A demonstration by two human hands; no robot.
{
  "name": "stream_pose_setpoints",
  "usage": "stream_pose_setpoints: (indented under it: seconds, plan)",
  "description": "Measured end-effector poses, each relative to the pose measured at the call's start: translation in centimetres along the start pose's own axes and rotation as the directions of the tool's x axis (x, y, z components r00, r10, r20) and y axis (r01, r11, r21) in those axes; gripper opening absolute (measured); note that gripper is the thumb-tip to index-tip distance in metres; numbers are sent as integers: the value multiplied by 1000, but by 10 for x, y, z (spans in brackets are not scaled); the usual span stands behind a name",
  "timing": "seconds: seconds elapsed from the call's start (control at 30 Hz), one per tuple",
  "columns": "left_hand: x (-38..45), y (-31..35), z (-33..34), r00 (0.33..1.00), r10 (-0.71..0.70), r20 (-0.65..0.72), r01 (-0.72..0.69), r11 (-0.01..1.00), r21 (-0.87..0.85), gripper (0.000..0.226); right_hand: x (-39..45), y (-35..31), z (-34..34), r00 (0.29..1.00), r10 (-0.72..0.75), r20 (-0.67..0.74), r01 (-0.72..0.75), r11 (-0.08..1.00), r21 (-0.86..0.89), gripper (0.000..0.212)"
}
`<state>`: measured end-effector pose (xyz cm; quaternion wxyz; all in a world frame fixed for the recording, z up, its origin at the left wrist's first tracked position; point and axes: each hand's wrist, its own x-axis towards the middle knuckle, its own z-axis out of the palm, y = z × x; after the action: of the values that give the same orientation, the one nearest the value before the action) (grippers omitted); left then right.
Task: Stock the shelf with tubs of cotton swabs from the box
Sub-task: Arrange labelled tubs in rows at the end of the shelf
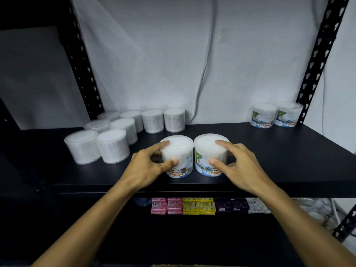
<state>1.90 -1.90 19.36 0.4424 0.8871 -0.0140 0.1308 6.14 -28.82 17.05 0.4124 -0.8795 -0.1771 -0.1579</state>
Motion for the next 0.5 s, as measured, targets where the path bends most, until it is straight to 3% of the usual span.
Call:
stream_pose_setpoints:
  seconds: [0.17, 0.5]
  plan:
    - [11, 2, 7, 1000, -2, 1, 2, 1000, -11, 65, 9, 7, -4, 1000, 20, 7, -20, 998, 59, 59]
    - [62, 22, 50, 998, 22, 54, -21, 1000, -14, 68, 49, 42, -30, 994, 113, -1, -113, 993, -17, 58]
